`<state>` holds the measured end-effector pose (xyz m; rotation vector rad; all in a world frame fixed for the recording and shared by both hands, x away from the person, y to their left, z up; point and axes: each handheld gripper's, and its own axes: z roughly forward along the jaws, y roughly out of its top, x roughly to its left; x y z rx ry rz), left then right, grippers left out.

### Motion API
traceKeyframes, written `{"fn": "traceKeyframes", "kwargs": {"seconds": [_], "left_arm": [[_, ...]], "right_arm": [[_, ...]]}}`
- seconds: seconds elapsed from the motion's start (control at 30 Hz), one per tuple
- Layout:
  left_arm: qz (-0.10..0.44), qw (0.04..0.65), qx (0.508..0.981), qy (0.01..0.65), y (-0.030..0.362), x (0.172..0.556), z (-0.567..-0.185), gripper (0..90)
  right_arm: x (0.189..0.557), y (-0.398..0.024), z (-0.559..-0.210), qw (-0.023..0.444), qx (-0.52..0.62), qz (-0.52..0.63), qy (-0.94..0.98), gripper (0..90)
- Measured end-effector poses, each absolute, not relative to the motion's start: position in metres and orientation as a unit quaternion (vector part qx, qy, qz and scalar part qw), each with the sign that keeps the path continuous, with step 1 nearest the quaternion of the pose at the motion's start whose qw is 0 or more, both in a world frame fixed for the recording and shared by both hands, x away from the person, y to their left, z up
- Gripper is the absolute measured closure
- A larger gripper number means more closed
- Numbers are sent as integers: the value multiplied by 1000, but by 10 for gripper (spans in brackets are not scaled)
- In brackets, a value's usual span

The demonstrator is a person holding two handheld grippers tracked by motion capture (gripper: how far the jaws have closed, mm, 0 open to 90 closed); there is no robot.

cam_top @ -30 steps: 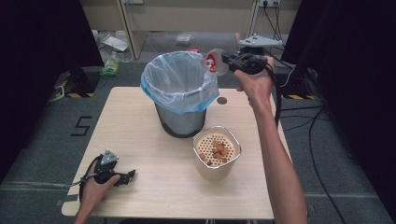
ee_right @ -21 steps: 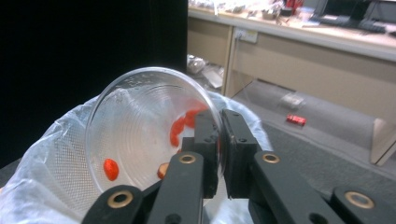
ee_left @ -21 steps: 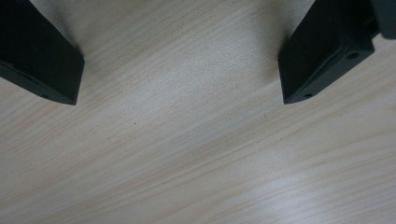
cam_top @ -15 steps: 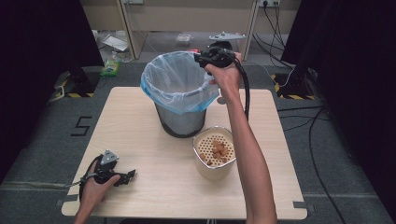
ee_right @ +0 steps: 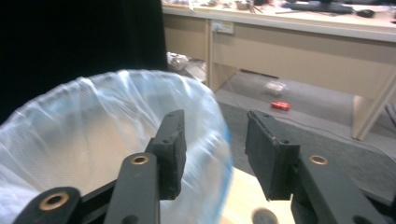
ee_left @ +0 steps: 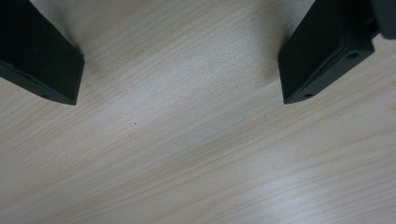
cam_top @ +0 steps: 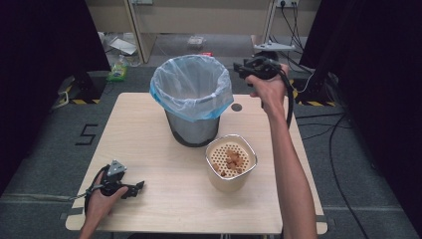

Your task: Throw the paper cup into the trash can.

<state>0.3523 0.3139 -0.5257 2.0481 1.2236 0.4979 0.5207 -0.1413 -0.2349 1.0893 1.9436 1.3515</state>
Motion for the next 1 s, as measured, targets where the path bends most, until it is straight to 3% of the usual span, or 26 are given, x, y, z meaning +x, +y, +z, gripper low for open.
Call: {"fn": "traceKeyframes", "kwargs": {"seconds": [0.5,1.0], "left_arm": [[192,345,788,471,314,352,-526,0],[191,345,789,471,314,352,-526,0]], "right_arm": [[489,-209,-284,291,433,447,727,488],[472,-230,-323,296,449,415,734,430]]}}
